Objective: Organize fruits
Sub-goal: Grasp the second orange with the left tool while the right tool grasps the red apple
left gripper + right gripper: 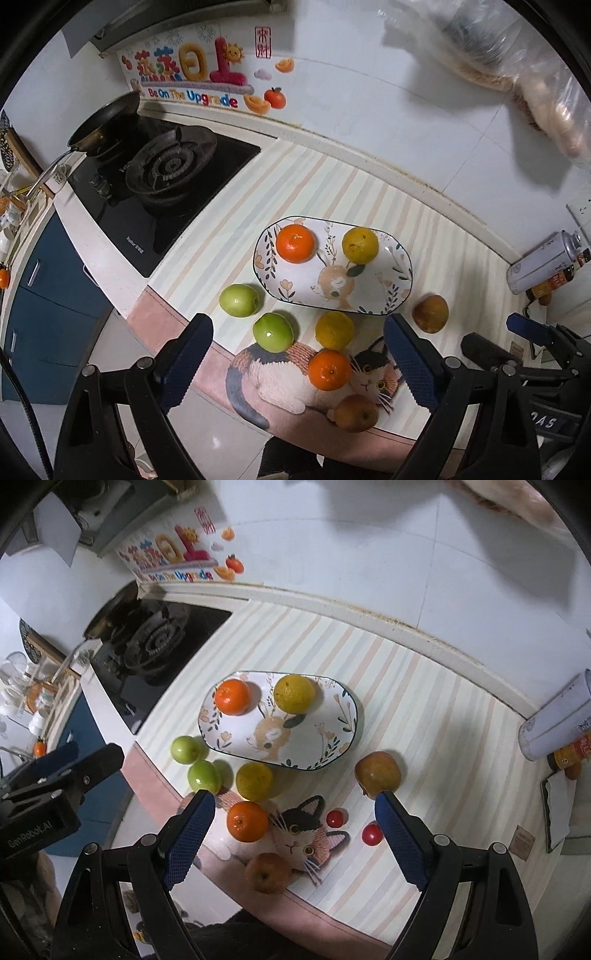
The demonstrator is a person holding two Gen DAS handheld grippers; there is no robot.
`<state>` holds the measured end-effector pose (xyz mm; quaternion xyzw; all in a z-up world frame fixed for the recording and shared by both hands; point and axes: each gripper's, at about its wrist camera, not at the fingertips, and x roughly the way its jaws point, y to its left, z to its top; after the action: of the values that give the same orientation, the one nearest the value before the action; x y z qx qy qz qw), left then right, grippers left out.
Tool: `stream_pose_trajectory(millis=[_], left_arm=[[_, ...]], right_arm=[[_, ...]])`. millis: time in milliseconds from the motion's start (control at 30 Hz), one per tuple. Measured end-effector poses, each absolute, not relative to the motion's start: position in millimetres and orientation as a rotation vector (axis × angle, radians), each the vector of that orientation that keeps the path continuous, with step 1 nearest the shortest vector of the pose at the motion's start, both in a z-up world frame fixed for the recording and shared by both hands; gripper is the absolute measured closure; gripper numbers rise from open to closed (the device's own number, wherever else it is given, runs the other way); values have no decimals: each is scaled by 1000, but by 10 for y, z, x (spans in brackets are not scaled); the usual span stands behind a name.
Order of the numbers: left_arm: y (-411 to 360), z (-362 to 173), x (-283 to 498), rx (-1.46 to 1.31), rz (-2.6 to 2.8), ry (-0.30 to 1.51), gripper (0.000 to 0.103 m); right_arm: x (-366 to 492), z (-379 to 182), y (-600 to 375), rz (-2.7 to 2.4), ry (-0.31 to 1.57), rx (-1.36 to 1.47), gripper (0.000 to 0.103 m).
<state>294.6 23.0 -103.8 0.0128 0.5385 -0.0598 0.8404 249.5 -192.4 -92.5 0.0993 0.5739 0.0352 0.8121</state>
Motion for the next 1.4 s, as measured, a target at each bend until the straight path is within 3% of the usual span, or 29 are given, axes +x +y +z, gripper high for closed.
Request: stream_pose_trajectory(millis=[167,533,633,1000,1233,1300,1333,1400], left_arm=[[280,-1118,2819,25,-117,1156,8],[620,-2271,2610,98,27,1403,8],[669,-2441,2603,80,33,1451,8],[177,-2707,2822,81,-103,1497,8],[-379,-3190,2984,183,-210,1582,8],[-454,-3305,3013,205,-229,1589,16],[-472,-3336,3016,209,-239,1588,36],[-484,-3359,3009,211,-250,1587,41]], right_arm=[[2386,-1190,-1858,117,1327,254,12],[2173,-2951,-1362,230,1790,363,13],[2148,-3177,-1267,232,1828,332,30],[2092,-2952,-1793,96,1721,268,33],[2064,-3023,-2132,38,1718,313,33],[2065,-3053,-2188,35,1718,328,33],[2053,-3062,-2207,34,1718,333,33],[2044,-3073,-2242,33,1718,344,33]])
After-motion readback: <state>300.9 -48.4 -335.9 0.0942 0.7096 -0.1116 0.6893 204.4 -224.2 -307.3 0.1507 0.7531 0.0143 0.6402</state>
